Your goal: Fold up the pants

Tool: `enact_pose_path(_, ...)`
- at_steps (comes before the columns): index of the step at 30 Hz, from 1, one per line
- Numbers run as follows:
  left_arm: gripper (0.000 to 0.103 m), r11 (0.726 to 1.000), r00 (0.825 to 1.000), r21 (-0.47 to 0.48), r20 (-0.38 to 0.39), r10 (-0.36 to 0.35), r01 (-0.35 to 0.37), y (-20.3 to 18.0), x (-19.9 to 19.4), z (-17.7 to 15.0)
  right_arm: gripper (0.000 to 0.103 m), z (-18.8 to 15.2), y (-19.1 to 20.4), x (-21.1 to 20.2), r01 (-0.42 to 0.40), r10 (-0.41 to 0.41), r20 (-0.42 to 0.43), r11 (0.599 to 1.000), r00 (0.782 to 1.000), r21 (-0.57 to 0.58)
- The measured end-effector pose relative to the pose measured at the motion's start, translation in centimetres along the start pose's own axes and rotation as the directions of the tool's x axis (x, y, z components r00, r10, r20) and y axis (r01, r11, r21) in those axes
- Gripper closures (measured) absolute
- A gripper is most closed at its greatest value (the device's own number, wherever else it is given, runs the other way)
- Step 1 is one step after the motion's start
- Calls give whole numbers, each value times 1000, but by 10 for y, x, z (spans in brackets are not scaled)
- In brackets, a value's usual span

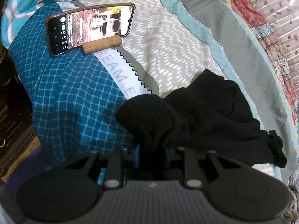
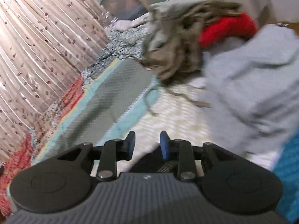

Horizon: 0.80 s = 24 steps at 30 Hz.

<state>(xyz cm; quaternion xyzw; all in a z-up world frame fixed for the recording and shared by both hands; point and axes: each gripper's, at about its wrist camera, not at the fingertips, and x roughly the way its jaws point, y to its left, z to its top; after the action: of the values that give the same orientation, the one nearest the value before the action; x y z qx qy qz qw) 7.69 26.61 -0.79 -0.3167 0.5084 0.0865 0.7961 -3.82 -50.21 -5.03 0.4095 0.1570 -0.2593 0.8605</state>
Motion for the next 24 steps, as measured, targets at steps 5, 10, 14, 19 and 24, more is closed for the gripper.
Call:
enact_pose_path(5,80,1000,1000,11,1,21,-21,-4,3,2,49,-41,-15,-1,73,-75,-67,997,995,-32)
enact_pose_path(10,81,1000,1000,22,11,15,-15,-7,-3,1,84,-56,-3,24,167,-174,-94,983,980,-82)
enact_pose_path(14,81,999,1000,33,25,-18,17,-7,-16,6,92,-26,5,-5,167,-167,13,984,986,-63)
enact_pose_path(19,80,997,998,63,-33,-50,52,-6,-19,-1,92,14,-10,-55,228,-221,109,972,969,-49)
enact_pose_path(24,54,967,991,234,-61,121,-103,-11,2,-33,69,-1,-43,-58,475,-465,100,869,880,-138)
